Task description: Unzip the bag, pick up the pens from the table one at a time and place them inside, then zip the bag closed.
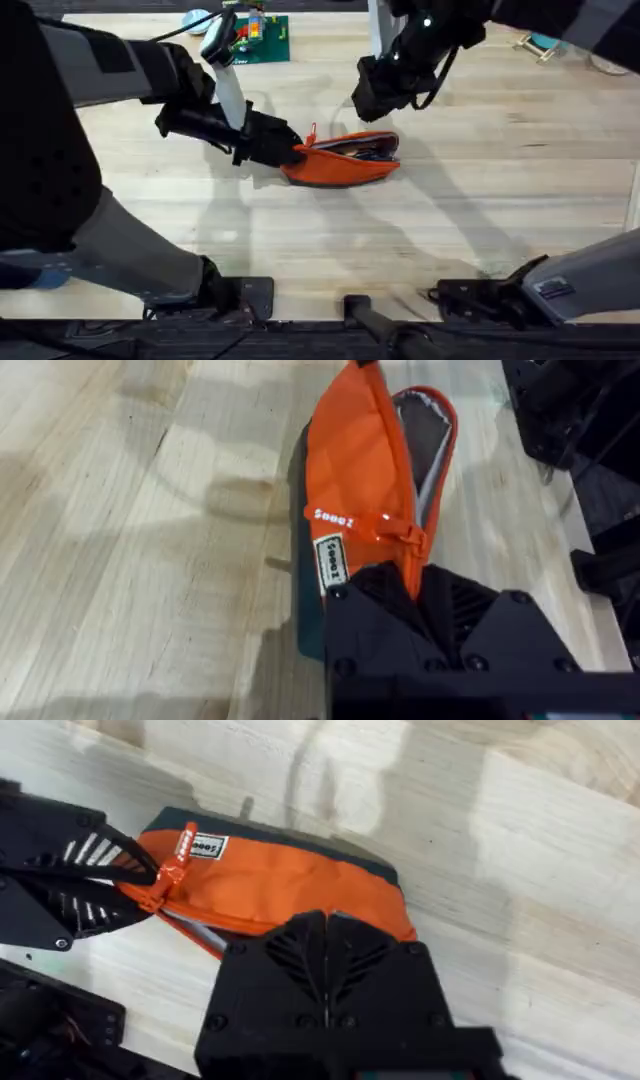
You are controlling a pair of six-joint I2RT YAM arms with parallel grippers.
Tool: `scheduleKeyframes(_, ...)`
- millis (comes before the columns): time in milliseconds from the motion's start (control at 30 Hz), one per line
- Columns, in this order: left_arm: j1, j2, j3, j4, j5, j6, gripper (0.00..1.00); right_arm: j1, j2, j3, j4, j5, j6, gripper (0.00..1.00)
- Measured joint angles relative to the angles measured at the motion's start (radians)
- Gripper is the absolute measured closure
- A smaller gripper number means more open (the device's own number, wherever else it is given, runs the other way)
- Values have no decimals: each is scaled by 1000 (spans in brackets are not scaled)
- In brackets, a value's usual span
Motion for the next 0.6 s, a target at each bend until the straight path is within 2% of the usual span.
scheduleKeyframes(467,0,0,0,0,0,0,958,-4,0,0,2,0,-5,965)
scheduleKeyframes(500,0,0,0,0,0,0,958,-4,0,0,2,0,-3,917)
scheduleKeyframes(600,0,0,0,0,0,0,958,-4,-1,2,-2,8,-5,529)
